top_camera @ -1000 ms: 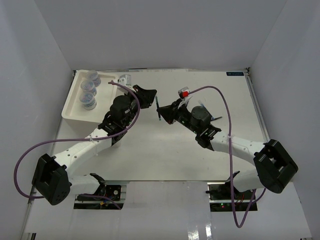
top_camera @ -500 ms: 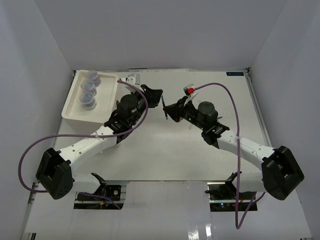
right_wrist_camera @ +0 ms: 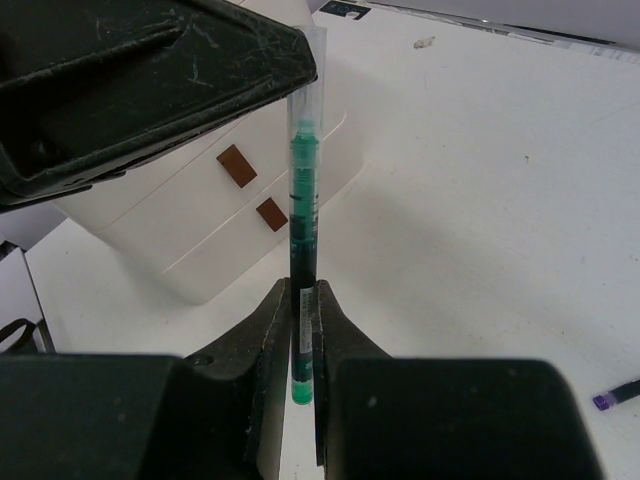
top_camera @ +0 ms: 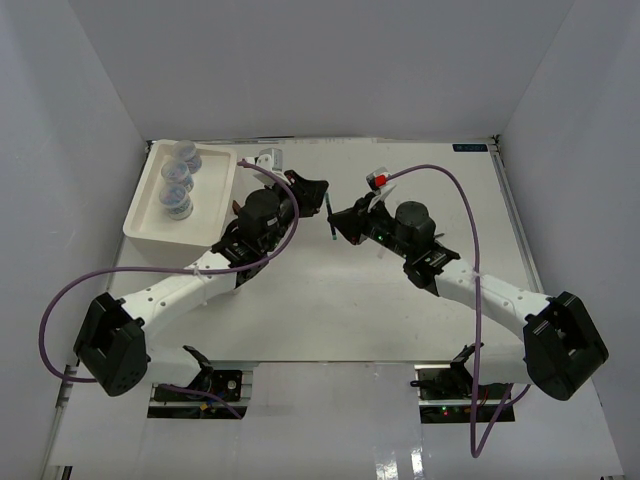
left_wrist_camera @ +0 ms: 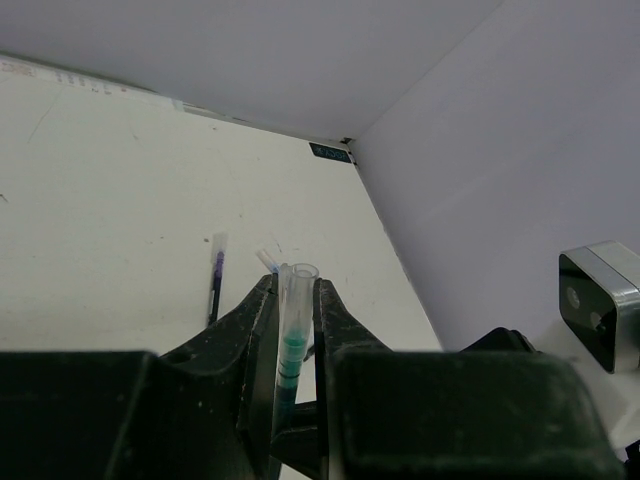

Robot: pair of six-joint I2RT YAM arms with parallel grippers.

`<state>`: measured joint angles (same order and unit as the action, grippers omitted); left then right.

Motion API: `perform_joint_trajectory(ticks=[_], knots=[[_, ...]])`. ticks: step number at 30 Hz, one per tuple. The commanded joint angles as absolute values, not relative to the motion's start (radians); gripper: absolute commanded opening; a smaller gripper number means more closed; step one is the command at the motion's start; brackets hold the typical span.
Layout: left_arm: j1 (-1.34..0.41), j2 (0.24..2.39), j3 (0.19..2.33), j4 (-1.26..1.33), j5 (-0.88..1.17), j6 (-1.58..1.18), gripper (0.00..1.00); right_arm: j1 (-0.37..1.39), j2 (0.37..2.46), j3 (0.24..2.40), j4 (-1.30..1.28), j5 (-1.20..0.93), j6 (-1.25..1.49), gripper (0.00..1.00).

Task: Sort the stationery into containers
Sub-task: Close the pen cap on the pen.

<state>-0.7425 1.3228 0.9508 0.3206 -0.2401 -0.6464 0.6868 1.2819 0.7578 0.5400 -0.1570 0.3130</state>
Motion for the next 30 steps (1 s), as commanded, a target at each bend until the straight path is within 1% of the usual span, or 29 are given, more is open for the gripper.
perform_joint_trajectory(ticks=[1,11,30], knots=[[-0.822,1.358,0.897,0.130,-0.077,-0.702,0.00,0.663,1.229,0.906,0.838,-0.087,0.299,0.08],[-0.850,1.414,0.922,0.075,-0.112,-0.689,0.00,0.634,1.216,0.957,0.836,-0.117,0.290,0.08],[-0.890,1.476,0.942,0.029,-0.100,-0.721,0.00,0.574,1.210,1.032,0.821,-0.155,0.293,0.08]])
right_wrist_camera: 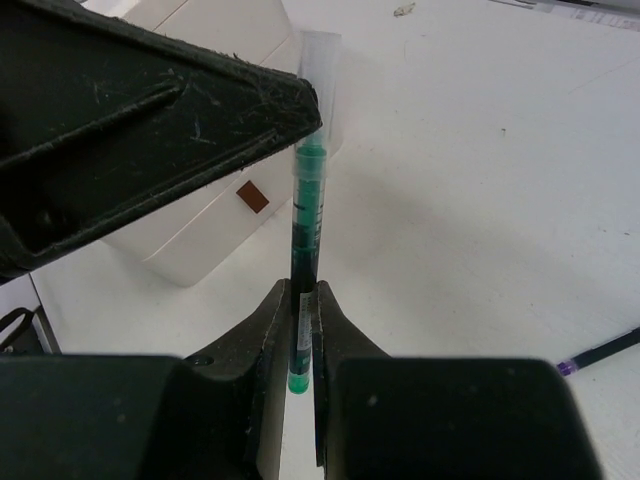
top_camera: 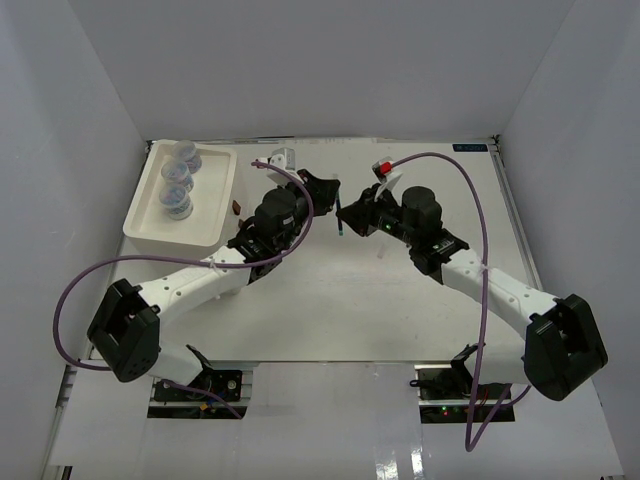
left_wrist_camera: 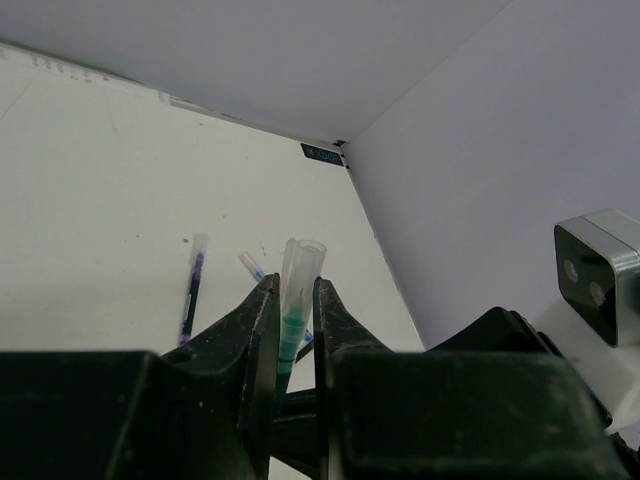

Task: Sort the stationery into containers
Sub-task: Close the pen cap on the pen.

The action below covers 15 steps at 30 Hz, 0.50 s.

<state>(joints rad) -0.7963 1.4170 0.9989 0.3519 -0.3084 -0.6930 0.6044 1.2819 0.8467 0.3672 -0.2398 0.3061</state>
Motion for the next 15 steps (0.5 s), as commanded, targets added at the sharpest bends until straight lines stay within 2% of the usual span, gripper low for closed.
perform_joint_trajectory(ticks=[1,15], knots=[[-0.890,1.480,0.943,0.028,-0.101,-0.721,0.00,0.574,1.212,1.037,0.821,-0.153,0.291,0.08],[-0.896,1.468,0.960,0.005,-0.129,-0.719,0.00,0.551,1.198,1.033,0.787,-0.179,0.276,0.08]])
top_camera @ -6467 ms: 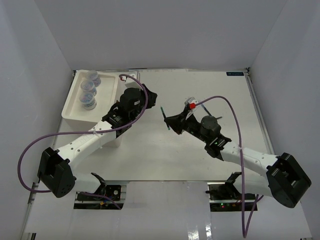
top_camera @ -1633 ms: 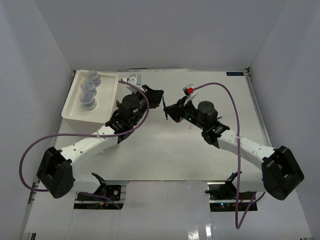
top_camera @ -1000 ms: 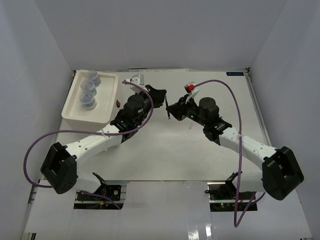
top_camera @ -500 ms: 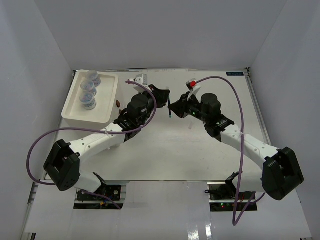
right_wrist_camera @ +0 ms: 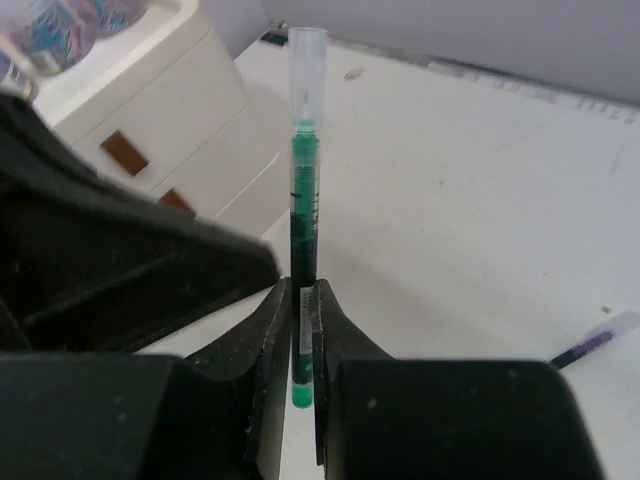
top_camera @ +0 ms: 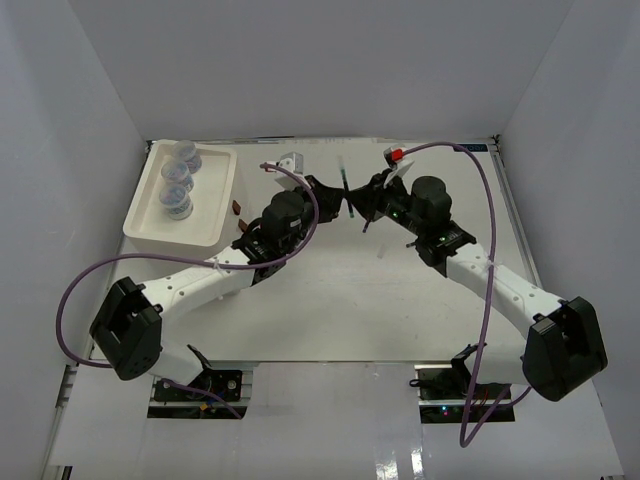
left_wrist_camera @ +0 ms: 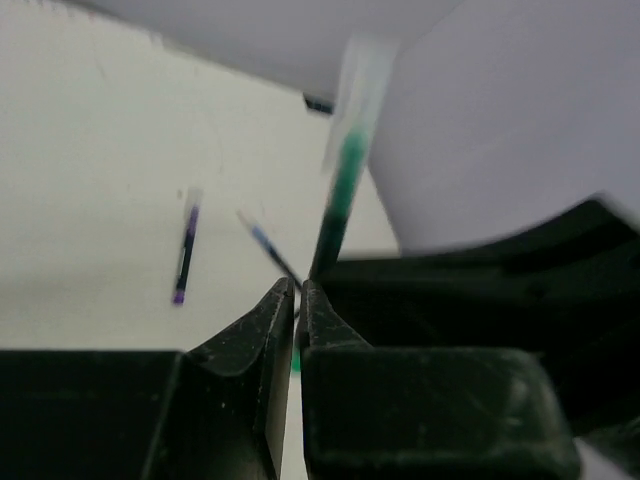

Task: Sort the stationery into containers
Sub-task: Close the pen cap on the pen.

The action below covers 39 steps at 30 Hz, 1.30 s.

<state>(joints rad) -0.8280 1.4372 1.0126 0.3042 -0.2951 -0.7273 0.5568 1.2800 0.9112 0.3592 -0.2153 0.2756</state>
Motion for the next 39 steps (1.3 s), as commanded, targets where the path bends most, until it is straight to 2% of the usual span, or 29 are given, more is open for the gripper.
perform_joint_trajectory(ticks=[1,3,8,14,17,25,39], knots=[[-0.896,1.460,0.960,0.005,-0.135,-0.718,0.00,0.551,1.195,1.020,0.788,-0.179,0.276,0.08],[-0.894,1.444,0.962,0.005,-0.152,-0.716,0.03,0.551,1.187,0.985,0.792,-0.175,0.276,0.08],[-0.894,1.368,0.951,-0.040,-0.193,-0.721,0.24,0.549,1.164,0.930,0.790,-0.189,0.272,0.08],[-0.893,1.250,1.002,-0.133,-0.285,-0.700,0.34,0.551,1.141,0.844,0.790,-0.215,0.267,0.08],[-0.893,1.200,1.034,-0.169,-0.313,-0.651,0.42,0.549,1.128,0.802,0.787,-0.235,0.268,0.08],[-0.894,1.153,1.115,-0.206,-0.371,-0.664,0.79,0.557,1.091,0.715,0.758,-0.207,0.207,0.08],[-0.894,1.405,1.439,-0.261,-0.449,-0.663,0.80,0.604,1.144,0.727,0.715,-0.029,0.005,0.08]])
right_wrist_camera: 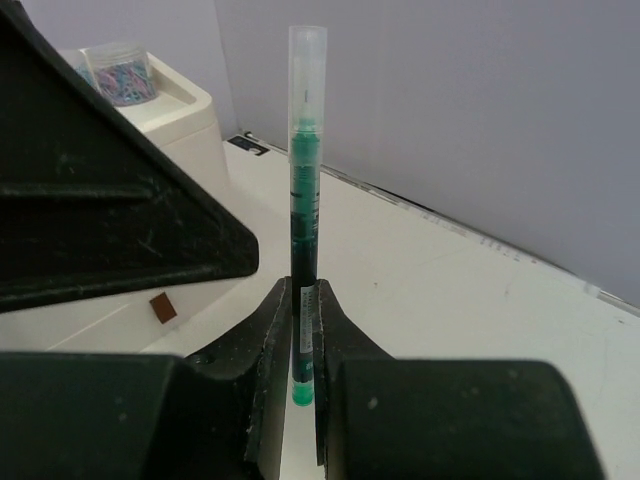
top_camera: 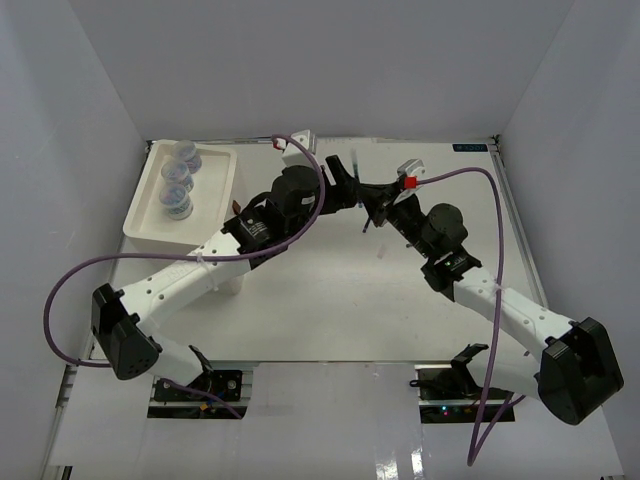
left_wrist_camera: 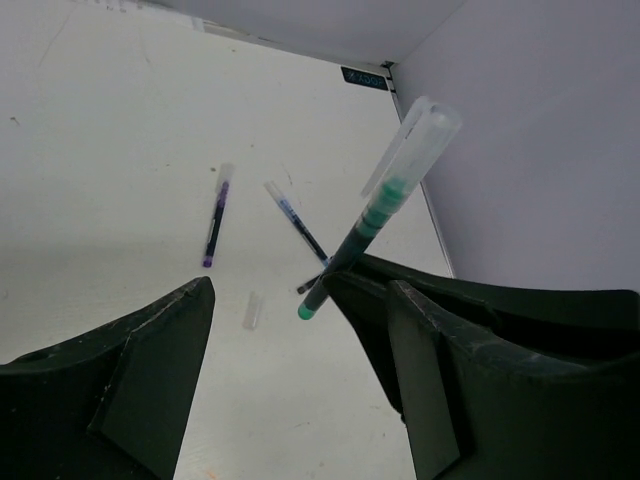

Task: Sort the stationery into containers
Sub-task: Close the pen cap on the pen.

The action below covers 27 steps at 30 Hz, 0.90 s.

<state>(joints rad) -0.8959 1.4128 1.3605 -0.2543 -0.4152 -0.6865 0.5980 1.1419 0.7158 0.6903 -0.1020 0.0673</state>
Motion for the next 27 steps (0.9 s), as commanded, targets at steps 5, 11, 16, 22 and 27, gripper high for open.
perform_joint_trajectory(ticks=[5,11,16,22,27], knots=[[-0.894,1.459,1.492,-0.235,-0.485,-0.658,0.80,0.612,1.163,0.719,0.732,0.057,-0.034,0.08],[-0.894,1.509,1.560,-0.195,-0.525,-0.631,0.77,0.618,1.187,0.713,0.772,0.092,-0.058,0.08],[-0.893,1.574,1.621,-0.179,-0.543,-0.600,0.75,0.623,1.193,0.703,0.798,0.109,-0.074,0.08],[-0.893,1.643,1.693,-0.178,-0.589,-0.563,0.71,0.624,1.193,0.695,0.802,0.101,-0.081,0.08],[-0.893,1.687,1.729,-0.183,-0.592,-0.558,0.65,0.624,1.193,0.692,0.805,0.101,-0.083,0.08]])
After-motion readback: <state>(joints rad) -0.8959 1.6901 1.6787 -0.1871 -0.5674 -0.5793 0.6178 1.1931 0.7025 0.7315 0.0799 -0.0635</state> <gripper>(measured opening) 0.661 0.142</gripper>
